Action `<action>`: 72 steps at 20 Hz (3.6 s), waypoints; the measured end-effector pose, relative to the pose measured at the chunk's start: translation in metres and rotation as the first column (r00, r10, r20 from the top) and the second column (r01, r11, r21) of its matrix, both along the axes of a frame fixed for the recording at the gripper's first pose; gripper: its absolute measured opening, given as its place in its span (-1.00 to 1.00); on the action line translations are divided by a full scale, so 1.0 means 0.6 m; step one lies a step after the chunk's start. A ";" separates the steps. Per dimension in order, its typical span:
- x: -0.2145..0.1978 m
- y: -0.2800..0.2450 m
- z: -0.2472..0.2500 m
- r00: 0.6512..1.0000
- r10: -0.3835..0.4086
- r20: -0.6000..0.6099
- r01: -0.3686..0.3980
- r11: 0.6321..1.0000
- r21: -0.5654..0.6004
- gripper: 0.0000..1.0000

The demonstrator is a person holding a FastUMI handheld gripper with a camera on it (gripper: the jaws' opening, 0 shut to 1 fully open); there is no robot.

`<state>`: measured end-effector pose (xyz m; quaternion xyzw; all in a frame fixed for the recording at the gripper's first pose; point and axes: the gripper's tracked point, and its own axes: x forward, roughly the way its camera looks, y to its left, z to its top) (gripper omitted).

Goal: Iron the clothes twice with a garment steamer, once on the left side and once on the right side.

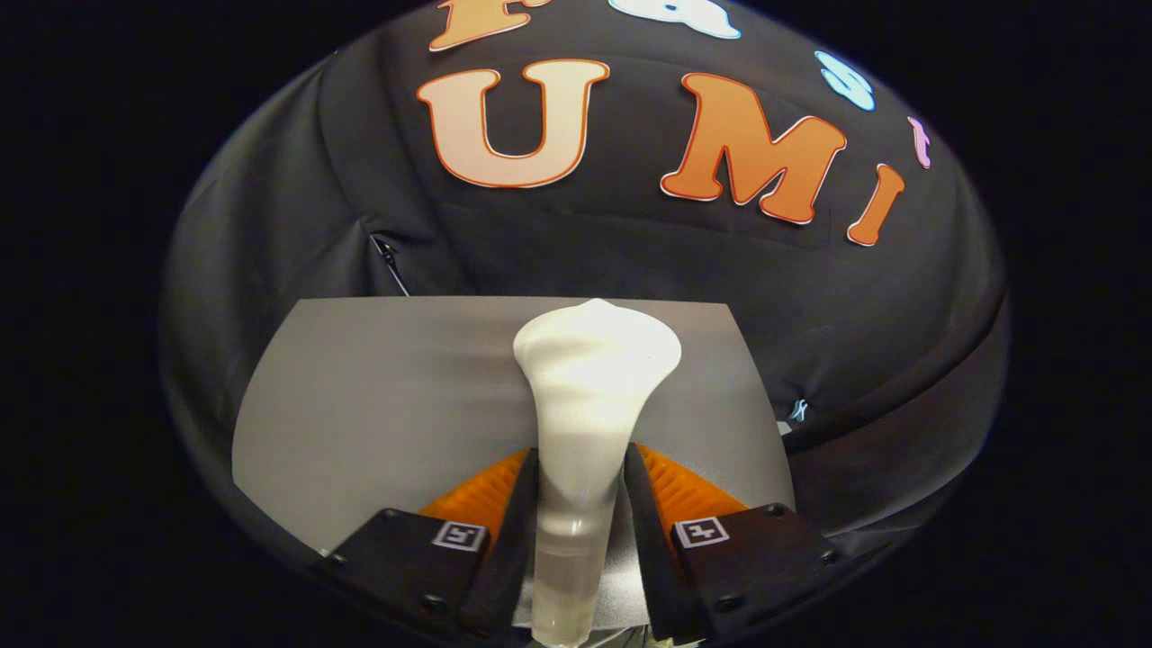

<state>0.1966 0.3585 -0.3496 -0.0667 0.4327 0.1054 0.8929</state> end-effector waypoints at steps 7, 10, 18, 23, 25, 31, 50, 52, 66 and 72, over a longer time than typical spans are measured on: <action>-0.002 -0.002 0.004 1.000 -0.017 -0.014 0.018 0.999 0.038 0.01; -0.004 -0.004 0.025 1.000 -0.013 0.028 0.011 0.999 0.053 -0.05; -0.070 -0.037 0.160 0.972 0.011 0.235 -0.043 0.990 0.133 -0.07; -0.111 -0.092 0.232 0.940 0.001 0.340 -0.051 0.989 0.139 -0.07; -0.130 -0.114 0.265 0.930 -0.006 0.368 -0.057 0.985 0.161 -0.07; -0.186 -0.190 0.377 0.876 -0.025 0.482 -0.080 0.977 0.197 -0.08; -0.220 -0.527 0.518 0.765 -0.211 0.608 0.049 0.961 0.272 -0.08; -0.207 -0.545 0.508 0.772 -0.213 0.599 0.051 0.960 0.275 -0.08; -0.157 -0.545 0.409 0.825 -0.100 0.556 -0.038 0.972 0.232 -0.08; -0.143 -0.532 0.364 0.836 -0.055 0.546 -0.065 0.978 0.198 -0.08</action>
